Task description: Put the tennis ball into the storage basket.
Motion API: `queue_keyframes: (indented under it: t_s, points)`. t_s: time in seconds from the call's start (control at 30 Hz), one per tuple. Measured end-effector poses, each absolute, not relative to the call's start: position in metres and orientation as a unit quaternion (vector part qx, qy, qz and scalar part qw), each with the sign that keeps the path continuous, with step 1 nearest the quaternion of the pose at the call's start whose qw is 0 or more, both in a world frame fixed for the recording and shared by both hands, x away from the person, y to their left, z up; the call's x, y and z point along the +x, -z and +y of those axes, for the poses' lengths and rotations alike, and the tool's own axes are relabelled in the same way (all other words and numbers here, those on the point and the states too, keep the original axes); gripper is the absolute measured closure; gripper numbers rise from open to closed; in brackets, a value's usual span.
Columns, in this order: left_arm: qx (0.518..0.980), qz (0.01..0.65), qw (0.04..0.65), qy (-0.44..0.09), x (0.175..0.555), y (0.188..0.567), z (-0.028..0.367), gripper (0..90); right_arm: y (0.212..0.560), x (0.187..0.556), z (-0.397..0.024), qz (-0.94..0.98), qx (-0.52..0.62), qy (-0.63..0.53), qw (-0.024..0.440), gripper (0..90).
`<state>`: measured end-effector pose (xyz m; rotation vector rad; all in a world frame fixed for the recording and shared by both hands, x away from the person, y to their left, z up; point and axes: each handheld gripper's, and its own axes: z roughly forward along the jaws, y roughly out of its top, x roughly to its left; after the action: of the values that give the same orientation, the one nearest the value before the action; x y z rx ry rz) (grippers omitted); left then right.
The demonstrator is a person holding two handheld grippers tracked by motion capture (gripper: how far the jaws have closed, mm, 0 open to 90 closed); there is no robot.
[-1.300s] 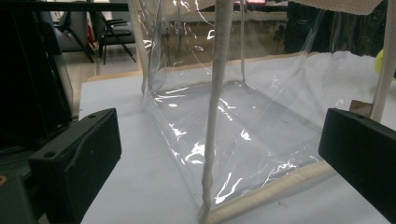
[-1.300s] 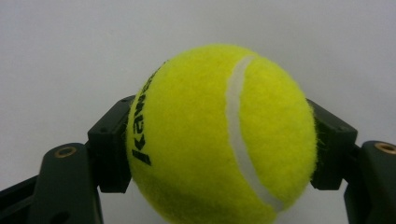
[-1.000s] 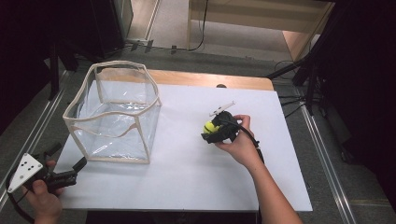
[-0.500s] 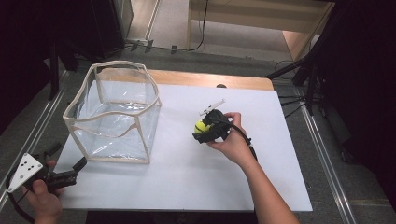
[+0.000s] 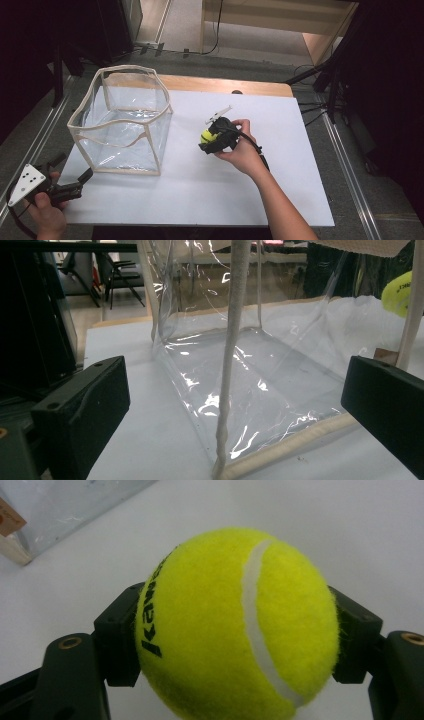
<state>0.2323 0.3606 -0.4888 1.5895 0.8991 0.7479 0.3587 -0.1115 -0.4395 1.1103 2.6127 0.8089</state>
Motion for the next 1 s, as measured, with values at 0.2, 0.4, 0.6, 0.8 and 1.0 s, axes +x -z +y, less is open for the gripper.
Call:
queue_keyframes:
  t_s: [0.2,0.4,0.6,0.8,1.0]
  points:
    - [0.673,0.380,0.550,-0.316,0.232,0.489,0.361,0.0,0.436,0.358,-0.100,0.884,0.368,-0.275,0.088,24.0]
    - [0.673,0.380,0.551,-0.316,0.233,0.489,0.361,0.0,0.430,0.358,-0.092,0.888,0.359,-0.276,0.086,24.0]
    - [0.672,0.380,0.552,-0.315,0.233,0.489,0.360,0.0,0.424,0.359,-0.085,0.890,0.352,-0.279,0.082,24.0]
    - [0.672,0.380,0.553,-0.314,0.233,0.489,0.361,0.0,0.415,0.360,-0.077,0.892,0.343,-0.282,0.081,24.0]
    - [0.671,0.379,0.554,-0.313,0.233,0.489,0.361,0.0,0.405,0.362,-0.070,0.894,0.335,-0.287,0.082,24.0]
